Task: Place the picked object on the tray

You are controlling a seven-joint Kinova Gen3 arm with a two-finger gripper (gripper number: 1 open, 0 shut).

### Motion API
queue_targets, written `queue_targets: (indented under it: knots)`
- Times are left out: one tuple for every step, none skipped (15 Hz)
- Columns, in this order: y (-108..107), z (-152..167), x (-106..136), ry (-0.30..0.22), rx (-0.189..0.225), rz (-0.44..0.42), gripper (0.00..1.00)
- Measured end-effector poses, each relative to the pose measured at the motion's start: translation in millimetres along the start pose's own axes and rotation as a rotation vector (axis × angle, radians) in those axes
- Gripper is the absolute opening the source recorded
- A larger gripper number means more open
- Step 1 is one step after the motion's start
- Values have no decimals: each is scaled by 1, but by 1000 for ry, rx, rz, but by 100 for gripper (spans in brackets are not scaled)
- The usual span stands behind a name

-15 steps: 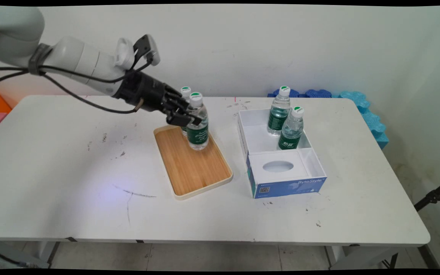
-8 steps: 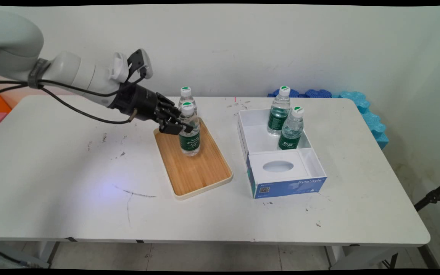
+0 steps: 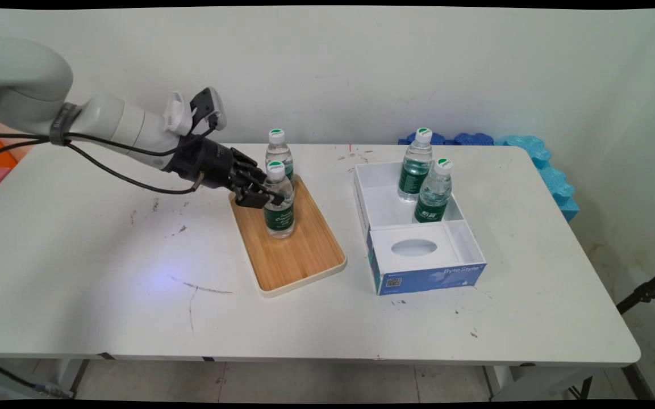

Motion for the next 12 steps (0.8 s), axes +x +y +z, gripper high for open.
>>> queue_targets:
  knots:
    - [-1,1,-2,-1,1,-2,0]
    - [-2,2,-3,-1,2,-3,0]
    - [-2,3,-5,-2,3,-4,0]
    - [-3,3,-6,-3,4,-5,0]
    - [-3,4,-7,-4,5,-6,0]
    - [-4,4,-9,-6,7,-8,0]
    - [-5,4,-11,-8,9,-9,0]
    - [-6,4,-13,-11,11,-10,0]
    - [-6,4,-15,-13,13,-12,100]
    - [-7,3,-17,-16,15,-13,100]
    - [-8,3,-19,-18,17,-14,100]
    - [-8,3,-21,-20,19,-14,100]
